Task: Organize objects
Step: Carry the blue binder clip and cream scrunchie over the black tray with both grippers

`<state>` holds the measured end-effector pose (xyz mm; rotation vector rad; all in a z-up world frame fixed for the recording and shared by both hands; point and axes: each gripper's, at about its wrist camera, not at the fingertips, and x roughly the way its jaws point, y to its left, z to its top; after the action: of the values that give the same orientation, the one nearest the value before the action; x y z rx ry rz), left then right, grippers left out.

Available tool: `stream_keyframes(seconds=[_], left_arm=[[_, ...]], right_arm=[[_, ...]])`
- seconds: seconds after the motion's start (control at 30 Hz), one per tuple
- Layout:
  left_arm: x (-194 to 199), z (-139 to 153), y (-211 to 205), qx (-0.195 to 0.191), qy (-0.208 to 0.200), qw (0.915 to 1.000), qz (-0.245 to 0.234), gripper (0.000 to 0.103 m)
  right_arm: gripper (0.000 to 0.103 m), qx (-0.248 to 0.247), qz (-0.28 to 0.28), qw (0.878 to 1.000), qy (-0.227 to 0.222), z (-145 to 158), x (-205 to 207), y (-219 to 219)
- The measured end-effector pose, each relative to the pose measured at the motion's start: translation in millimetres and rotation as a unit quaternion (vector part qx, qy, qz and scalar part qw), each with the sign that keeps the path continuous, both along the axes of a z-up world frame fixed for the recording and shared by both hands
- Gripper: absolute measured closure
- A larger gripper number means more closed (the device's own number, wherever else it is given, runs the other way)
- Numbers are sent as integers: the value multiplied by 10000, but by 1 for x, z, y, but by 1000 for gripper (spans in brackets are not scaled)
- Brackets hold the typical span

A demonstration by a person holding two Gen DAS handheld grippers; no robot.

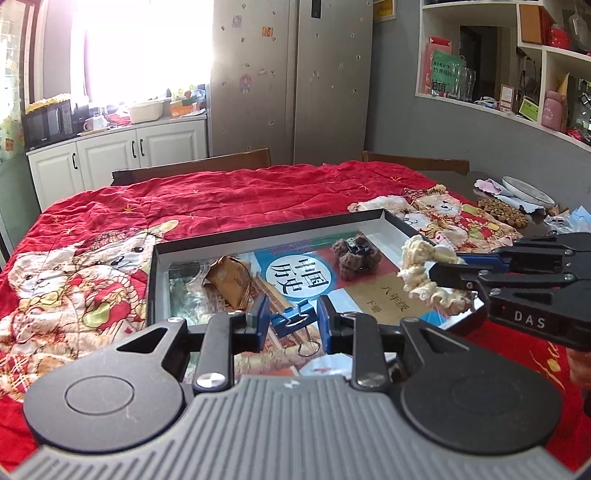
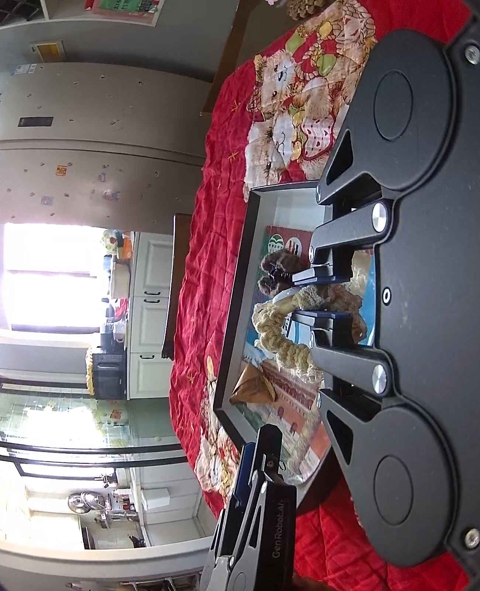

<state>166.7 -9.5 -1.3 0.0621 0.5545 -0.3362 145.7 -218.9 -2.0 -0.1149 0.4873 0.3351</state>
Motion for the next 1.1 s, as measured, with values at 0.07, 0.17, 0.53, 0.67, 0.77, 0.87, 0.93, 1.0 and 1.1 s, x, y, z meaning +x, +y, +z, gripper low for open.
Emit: stream_keyframes(seconds=[0.07,0.17,0.53,0.67,0.77,0.87,0.93,1.0,1.1], left_arm=[[6,-2,-1,-20,24,10000,17,72],[12,-5,0,-56,18,10000,28,72],[34,-22,-3,179,-183,9996,134,72],[42,-30,-4,215,-157,9995,161,72],[45,-34,-5,252,-155,9994,169,72],[46,-38,-6,323,-154,9992,184,72],[48,-40,-6,346,-134,9991,202,72],[49,-42,-6,348,-115,9991,218,72],[51,-44,-6,351,-76,9990,250,72]], right_arm=[[90,35,-41,10000,25,-3,7,1],[90,91,-128,9999,27,-8,15,0],[90,195,-350,9990,221,-29,46,-8],[90,173,-375,9988,244,-34,50,-6],[90,110,-382,9989,253,-37,52,-4],[90,72,-378,9988,287,-41,55,-1],[90,35,-371,9988,316,-43,57,2],[90,-12,-388,9986,346,-46,59,4],[90,-38,-429,9983,402,-49,62,3]])
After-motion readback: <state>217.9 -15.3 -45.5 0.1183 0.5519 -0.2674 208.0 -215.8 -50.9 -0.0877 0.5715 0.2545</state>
